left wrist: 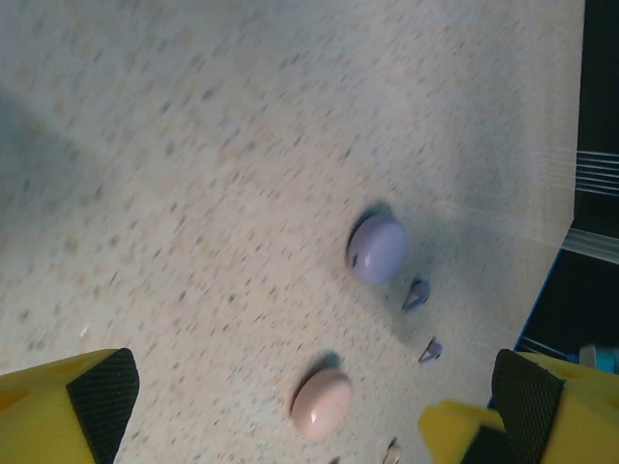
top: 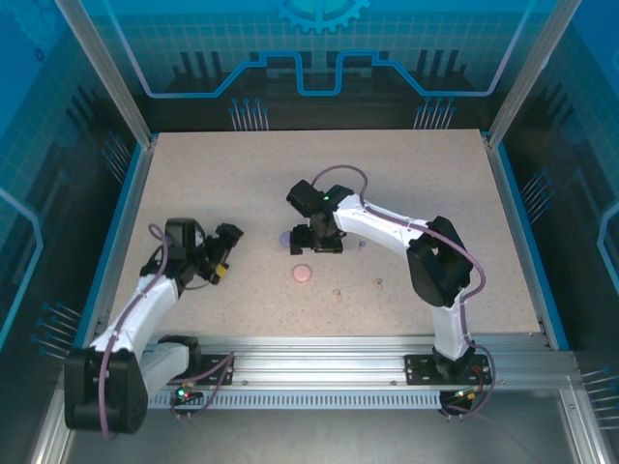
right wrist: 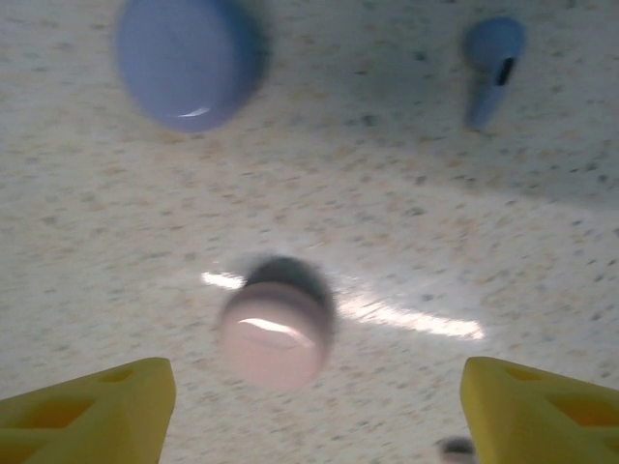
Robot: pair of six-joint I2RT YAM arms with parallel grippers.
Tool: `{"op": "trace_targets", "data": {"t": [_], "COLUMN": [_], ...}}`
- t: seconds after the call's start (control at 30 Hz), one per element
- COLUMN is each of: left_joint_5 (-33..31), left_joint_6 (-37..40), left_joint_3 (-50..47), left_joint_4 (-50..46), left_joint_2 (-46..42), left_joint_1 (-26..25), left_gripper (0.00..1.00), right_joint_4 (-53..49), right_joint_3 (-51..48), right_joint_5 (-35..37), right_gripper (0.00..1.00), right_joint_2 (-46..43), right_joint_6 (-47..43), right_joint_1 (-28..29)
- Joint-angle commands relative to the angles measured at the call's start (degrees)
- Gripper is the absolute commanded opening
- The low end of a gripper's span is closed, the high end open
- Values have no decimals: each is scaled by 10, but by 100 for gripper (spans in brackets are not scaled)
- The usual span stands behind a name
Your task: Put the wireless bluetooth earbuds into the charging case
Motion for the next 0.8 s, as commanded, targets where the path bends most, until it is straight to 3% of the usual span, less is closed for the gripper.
{"op": "trace_targets", "data": {"t": [0.0, 0.27, 0.77], "left_joint_5": [7, -1, -4], "left_joint_6": [-59, -39, -12], "left_joint_3": [-33, -18, 18], "left_joint_4": [33, 11, 11], "left_joint_2": [-35, -33, 6], "left_joint_1": [-16, -18, -18], "left_gripper": [99, 99, 99], "right_joint_4": [22, 59, 84], "right_joint_3": [-27, -58, -16], "right_joint_5": [-39, -74, -124], "right_gripper": [77, 86, 86], "right_joint_2": [8, 16, 64], "right_joint_6": [-28, 31, 93], "right_joint_1": [8, 43, 73]}}
